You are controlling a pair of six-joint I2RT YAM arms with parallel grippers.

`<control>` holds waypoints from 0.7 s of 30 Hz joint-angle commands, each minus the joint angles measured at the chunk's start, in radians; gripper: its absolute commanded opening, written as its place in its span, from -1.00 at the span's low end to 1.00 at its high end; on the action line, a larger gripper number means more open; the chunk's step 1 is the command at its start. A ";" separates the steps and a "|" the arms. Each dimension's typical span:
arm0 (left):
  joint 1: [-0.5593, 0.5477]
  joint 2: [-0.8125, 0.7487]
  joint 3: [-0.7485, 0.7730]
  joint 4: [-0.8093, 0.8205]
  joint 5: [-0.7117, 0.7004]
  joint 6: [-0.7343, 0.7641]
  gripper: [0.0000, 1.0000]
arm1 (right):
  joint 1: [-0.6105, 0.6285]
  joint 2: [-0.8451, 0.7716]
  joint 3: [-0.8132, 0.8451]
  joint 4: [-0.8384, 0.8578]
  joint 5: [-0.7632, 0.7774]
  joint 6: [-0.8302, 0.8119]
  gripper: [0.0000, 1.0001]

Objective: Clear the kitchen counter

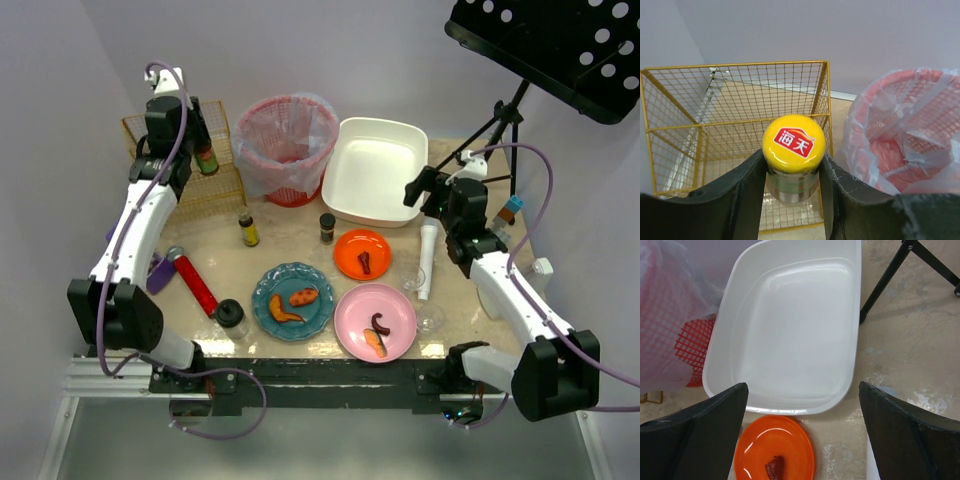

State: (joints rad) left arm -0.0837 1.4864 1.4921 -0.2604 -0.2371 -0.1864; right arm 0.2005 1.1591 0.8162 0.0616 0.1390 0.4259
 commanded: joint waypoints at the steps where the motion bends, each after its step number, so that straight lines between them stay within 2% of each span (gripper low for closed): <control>1: 0.054 0.066 0.082 0.281 0.059 -0.021 -1.00 | -0.003 -0.045 0.009 0.006 0.010 -0.010 0.94; 14: 0.073 0.169 0.120 0.389 0.078 -0.027 -1.00 | -0.003 -0.039 -0.003 0.012 0.011 -0.007 0.95; 21: 0.070 0.123 -0.057 0.493 0.104 -0.025 -1.00 | -0.003 -0.032 -0.014 0.023 0.001 0.001 0.95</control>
State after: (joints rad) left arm -0.0139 1.6787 1.5101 0.0002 -0.1570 -0.2008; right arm 0.2005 1.1316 0.8108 0.0605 0.1390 0.4263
